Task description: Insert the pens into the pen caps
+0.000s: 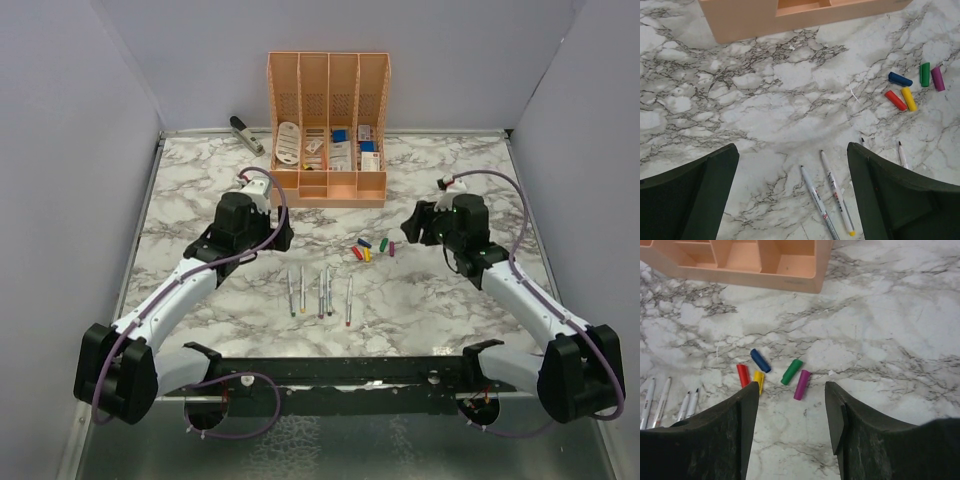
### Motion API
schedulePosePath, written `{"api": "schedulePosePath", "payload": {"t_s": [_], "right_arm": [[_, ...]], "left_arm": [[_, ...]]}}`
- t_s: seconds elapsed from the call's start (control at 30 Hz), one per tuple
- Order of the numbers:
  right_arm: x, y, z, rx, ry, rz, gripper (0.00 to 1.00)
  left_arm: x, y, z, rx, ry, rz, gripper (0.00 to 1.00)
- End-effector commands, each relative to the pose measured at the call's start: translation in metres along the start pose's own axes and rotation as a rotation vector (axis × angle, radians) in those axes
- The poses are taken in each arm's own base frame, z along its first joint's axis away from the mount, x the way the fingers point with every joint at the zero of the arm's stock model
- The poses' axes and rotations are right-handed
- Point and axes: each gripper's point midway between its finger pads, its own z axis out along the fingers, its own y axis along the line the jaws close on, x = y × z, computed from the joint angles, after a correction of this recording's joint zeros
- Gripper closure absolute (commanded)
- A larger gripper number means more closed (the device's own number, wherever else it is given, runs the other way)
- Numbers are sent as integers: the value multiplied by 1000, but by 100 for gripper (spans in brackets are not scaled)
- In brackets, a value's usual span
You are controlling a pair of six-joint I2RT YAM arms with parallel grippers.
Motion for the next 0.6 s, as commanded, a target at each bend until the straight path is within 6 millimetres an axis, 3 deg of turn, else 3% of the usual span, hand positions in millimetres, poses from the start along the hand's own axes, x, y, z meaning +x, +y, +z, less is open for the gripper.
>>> {"api": "schedulePosePath", "payload": {"t_s": [0.0,0.17,0.37,0.43,0.47,0.53,0.57], "right_arm": [[-3,38,1,-48,7,-27,46],[-4,87,5,-41,-17,-120,46],[-43,122,11,-171,-149,-51,48],[-61,136,9,-227,-206,-36,34],[-70,140,8,-243,-228,-24,20],[-83,140,12,-239,-237,21,3],[-89,134,14,-220,-242,55,0]], "left_arm": [[4,-4,-3,-41,25,-35,8],[8,-11,-9,-69,28,-22,11],[1,-28,-16,-17,-21,-57,25],[-1,-33,-18,11,-46,-73,30],[-2,-34,-19,18,-56,-81,34],[-4,-35,-22,26,-76,-88,39],[-5,-35,-23,26,-82,-90,39]]}}
